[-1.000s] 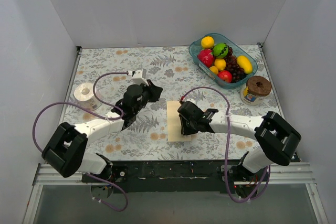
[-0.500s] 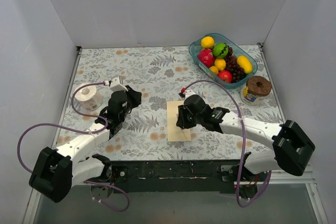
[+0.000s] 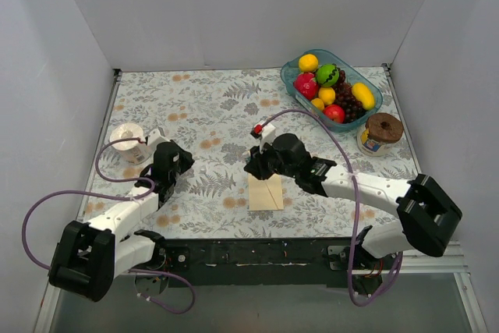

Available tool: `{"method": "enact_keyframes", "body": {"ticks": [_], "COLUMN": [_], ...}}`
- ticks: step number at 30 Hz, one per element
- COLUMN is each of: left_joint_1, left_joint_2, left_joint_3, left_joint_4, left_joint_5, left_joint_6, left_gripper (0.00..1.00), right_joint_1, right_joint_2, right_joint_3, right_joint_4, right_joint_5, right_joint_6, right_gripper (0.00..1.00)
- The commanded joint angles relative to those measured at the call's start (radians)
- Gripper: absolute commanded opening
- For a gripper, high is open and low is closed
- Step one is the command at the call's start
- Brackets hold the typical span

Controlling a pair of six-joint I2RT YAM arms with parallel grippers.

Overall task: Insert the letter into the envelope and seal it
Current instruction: Move the solid glue cap to the center of the board.

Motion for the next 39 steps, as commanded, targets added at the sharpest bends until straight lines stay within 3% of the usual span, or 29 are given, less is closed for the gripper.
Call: {"method": "enact_keyframes", "body": {"ticks": [1, 13, 18, 39], "left_joint_1": [0.013, 0.124, 0.125, 0.124], "left_joint_2": [0.007, 0.061, 0.049, 0.087], "left_joint_3": [-0.012, 0.037, 0.031, 0.042], "left_joint_4": [-0.01, 0.054, 0.099, 0.125], "left_joint_5": [-0.02, 0.141, 0.115, 0.034], "left_joint_6": [-0.033, 0.026, 0.034, 0.075], "left_gripper": [0.08, 0.06, 0.06, 0.09], "right_joint_1": [-0.001, -0.001, -0.001, 0.01], "right_joint_2": [0.062, 0.346, 0.453, 0.778], "right_joint_3": [0.007, 0.049, 0.023, 0.233], "right_joint_4": [0.337, 0.844, 1.066, 1.242], "right_joint_5": [-0.06, -0.207, -0.238, -0.324], "right_joint_6": [-0.102, -0.093, -0.103, -0.082], "right_gripper": [0.01, 0.01, 0.01, 0.01]}}
